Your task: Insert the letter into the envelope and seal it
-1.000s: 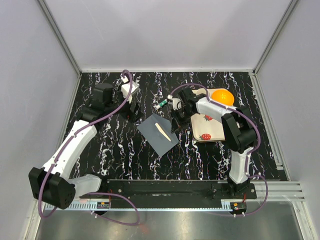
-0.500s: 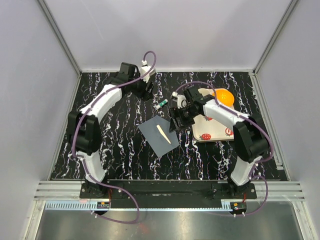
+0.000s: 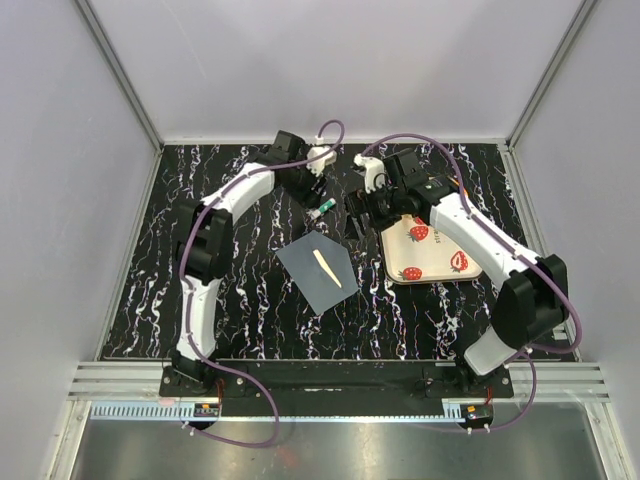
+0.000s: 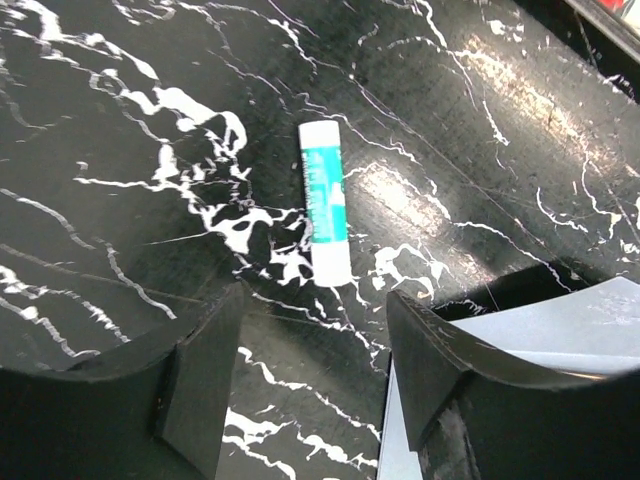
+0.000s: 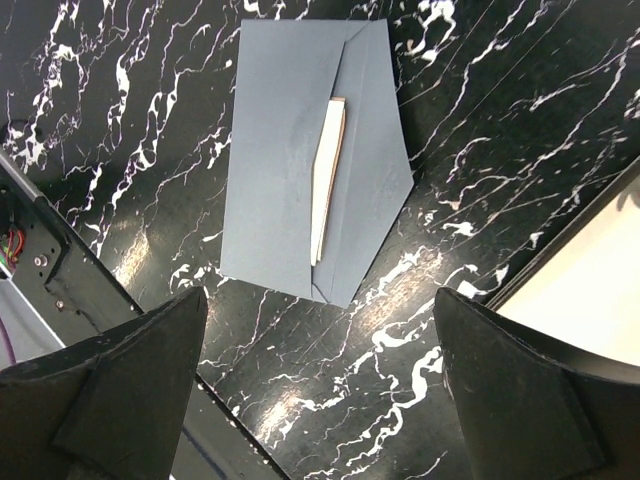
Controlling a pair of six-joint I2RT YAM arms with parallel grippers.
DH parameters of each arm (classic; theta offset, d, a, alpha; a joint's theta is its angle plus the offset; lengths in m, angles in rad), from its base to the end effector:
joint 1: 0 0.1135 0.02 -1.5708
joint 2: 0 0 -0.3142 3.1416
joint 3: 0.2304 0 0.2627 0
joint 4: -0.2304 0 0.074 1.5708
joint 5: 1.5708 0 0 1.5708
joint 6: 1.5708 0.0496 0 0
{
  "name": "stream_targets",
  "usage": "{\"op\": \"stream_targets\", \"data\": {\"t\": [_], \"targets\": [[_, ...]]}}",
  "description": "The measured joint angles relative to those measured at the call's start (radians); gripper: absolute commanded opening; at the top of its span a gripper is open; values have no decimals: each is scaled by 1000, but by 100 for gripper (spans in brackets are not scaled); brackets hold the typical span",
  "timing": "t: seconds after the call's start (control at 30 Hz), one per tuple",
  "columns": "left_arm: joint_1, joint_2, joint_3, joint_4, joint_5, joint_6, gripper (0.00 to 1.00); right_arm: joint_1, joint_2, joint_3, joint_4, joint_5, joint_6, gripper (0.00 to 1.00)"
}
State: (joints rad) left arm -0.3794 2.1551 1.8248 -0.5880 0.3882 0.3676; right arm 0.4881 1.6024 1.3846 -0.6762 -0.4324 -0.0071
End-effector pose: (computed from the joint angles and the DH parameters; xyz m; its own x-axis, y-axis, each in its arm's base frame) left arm 0.4830 -0.2128 0.2541 -0.4888 0.5530 -0.6747 0.7844 0.6171 -0.0625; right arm 0.3145 0.1905 0.3381 -0.6839 -0.3704 -0.6286 -0.6625 0.6763 0.3222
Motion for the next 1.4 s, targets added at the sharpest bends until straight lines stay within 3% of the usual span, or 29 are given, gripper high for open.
{"op": "stream_targets", "data": {"t": [0.23, 0.57, 0.83, 0.93, 1.07, 1.4], "targets": [[-37, 90, 47, -41, -44, 23, 54, -5, -17, 70, -43, 51, -46, 100], [-79, 241, 297, -126, -103, 30, 48, -53, -105, 100, -87, 85, -82, 100], [-97, 300, 342, -180, -151, 29, 41, -96, -134, 116, -109, 88, -83, 100], [-98, 302, 341, -202, -161, 29, 35, -99, -134, 116, -114, 87, -82, 100], [-98, 302, 341, -210, -164, 28, 19, -109, -135, 121, -122, 80, -82, 100], [-98, 302, 357, -239, -163, -6, 0, -164, -139, 176, -146, 63, -76, 100]]}}
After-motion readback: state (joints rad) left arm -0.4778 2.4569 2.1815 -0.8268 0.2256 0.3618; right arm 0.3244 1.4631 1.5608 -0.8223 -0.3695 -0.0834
